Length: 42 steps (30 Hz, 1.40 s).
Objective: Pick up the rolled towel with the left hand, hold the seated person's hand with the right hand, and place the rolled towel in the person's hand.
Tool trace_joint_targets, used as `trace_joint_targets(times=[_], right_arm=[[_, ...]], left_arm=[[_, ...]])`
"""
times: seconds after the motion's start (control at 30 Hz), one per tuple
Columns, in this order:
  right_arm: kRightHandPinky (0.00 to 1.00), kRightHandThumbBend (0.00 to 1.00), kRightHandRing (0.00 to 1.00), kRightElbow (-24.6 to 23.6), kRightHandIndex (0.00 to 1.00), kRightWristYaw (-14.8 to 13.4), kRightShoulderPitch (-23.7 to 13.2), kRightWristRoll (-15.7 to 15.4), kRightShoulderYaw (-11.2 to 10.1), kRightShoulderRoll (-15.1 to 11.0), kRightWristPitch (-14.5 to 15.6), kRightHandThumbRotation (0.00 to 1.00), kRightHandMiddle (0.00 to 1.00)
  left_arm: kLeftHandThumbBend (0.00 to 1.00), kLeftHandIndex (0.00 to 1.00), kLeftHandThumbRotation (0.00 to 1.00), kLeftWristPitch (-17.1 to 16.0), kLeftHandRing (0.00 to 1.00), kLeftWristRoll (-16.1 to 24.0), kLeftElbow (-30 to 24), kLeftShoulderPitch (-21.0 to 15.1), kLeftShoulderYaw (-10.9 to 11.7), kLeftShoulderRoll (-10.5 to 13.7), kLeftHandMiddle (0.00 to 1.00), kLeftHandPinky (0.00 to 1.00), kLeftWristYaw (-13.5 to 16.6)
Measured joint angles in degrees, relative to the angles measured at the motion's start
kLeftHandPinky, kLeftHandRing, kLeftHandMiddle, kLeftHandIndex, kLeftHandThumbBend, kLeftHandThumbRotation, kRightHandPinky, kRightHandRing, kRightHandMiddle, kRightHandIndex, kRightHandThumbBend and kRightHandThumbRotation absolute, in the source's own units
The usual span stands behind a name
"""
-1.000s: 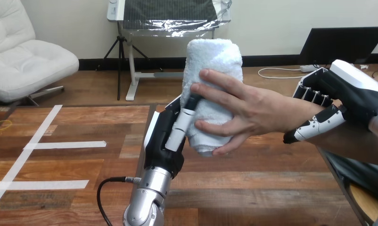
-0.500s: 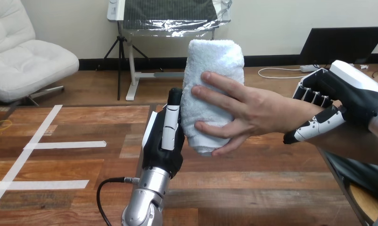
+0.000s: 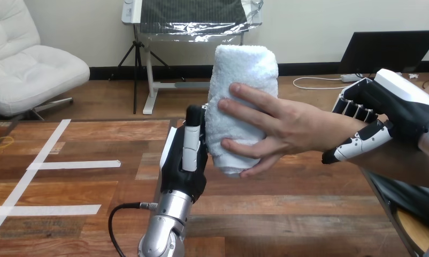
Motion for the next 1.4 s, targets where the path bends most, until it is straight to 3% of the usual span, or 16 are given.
trace_joint_targets(times=[0.53, 0.73, 0.87, 1.17, 1.4], right_arm=[[0.34, 0.96, 0.37, 0.5, 0.42, 0.0, 0.0, 0.0, 0.0, 0.0, -0.4, 0.14, 0.41], [0.34, 0.97, 0.39, 0.5, 0.45, 0.1, 0.0, 0.1, 0.0, 0.0, -0.2, 0.17, 0.43], [0.40, 0.99, 0.46, 0.5, 0.51, 0.6, 0.0, 0.2, 0.0, 0.0, -0.2, 0.23, 0.49], [0.55, 1.00, 0.63, 0.5, 0.68, 2.4, 0.0, 1.1, -0.1, -0.1, -0.9, 0.37, 0.67], [0.63, 1.00, 0.74, 0.5, 0.78, 3.5, 0.0, 1.4, -0.1, -0.1, -1.8, 0.47, 0.77]], left_arm=[[1.00, 0.64, 1.00, -0.1, 0.61, 0.0, 0.5, 0.0, 0.1, 0.0, 0.62, 0.50, 0.3], [1.00, 0.67, 1.00, -0.4, 0.65, 0.2, 0.5, 0.0, 0.1, 0.0, 0.65, 0.55, 0.6], [1.00, 0.70, 1.00, -0.9, 0.70, 1.2, 0.5, 0.0, 0.0, 0.0, 0.70, 0.62, 1.7], [1.00, 0.83, 1.00, -1.8, 0.88, 5.2, 0.5, 0.0, -0.4, 0.1, 0.87, 0.89, 5.9], [1.00, 0.90, 1.00, -1.8, 0.96, 6.7, 0.5, 0.0, -0.4, 0.2, 0.95, 0.98, 7.7]])
